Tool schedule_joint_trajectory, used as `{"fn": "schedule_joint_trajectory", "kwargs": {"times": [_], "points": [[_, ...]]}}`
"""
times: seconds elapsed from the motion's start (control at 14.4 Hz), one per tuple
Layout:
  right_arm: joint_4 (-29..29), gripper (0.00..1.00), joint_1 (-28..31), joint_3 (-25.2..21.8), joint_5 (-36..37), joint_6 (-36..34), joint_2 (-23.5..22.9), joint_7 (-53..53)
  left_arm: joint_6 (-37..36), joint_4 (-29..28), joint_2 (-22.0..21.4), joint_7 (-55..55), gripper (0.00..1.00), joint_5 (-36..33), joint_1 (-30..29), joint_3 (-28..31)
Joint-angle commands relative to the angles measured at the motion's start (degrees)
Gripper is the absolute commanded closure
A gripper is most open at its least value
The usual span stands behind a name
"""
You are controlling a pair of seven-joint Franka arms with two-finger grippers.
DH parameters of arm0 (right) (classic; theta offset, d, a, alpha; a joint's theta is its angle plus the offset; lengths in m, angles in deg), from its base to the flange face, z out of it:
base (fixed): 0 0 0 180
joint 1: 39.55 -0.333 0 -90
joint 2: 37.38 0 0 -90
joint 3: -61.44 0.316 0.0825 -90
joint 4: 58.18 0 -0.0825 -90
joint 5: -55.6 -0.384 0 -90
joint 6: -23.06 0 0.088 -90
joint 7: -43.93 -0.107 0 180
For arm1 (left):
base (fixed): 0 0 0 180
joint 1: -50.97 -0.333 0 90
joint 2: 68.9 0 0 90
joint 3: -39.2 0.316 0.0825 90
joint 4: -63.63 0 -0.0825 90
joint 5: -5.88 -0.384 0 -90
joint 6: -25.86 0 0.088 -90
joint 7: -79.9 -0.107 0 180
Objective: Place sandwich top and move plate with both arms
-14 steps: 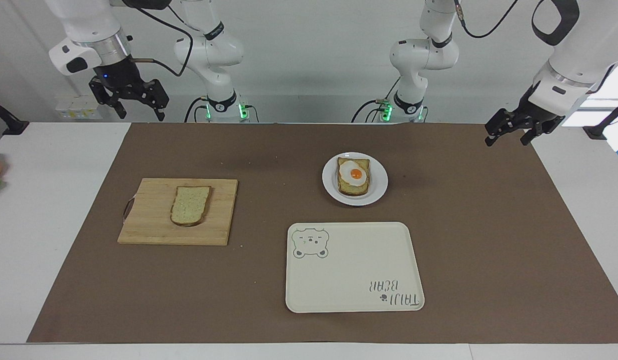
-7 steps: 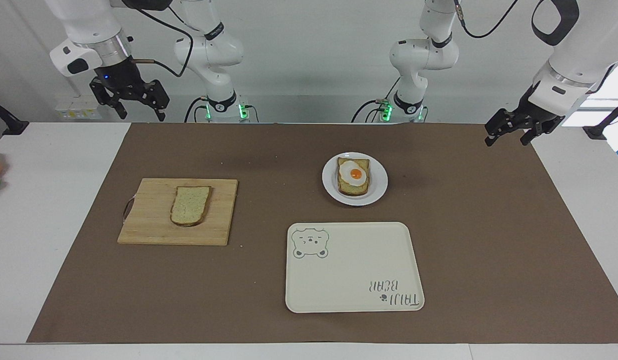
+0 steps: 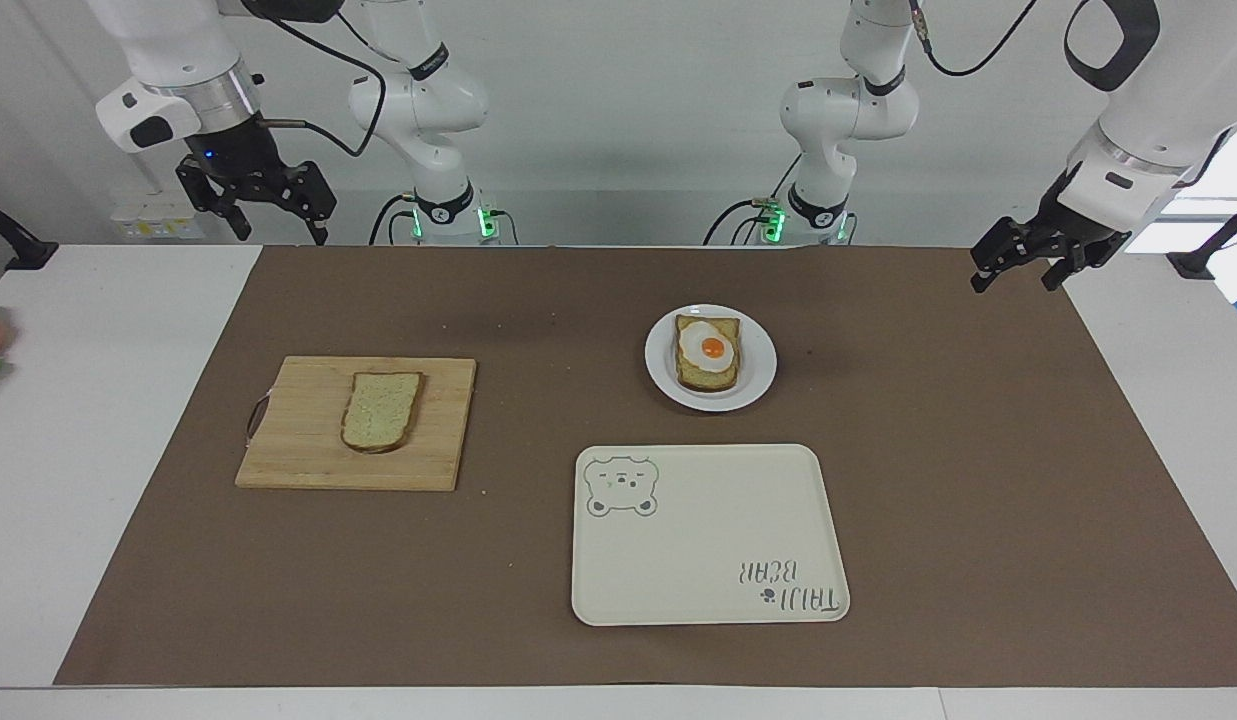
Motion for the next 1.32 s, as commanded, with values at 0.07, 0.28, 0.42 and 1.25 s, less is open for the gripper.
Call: {"fn": "schedule_joint_trajectory", "kwargs": {"times": [0.07,0.28,0.42,1.25], "points": [[2.26,0.00,0.19,0.24,-0.51,0.93,1.60,1.42,-0.30,-1.49,-1.45,-0.41,0.00,-0.74,-0.44,-0.34],[3.57,0.00,0.71,0.24,-0.69,1.10,2.21,1.68,-0.30,-1.49,-1.45,-0.41,0.00,-0.74,-0.44,-0.34],[4.20,0.00,0.71,0.24,-0.69,2.07,2.21,1.42,-0.30,-1.49,-1.45,-0.41,0.00,-0.74,-0.44,-0.34],[8.41,0.00,1.41,0.15,-3.06,16.75,-3.41,4.14,-0.30,-1.49,-1.45,-0.41,0.00,-0.74,-0.44,-0.34]]}}
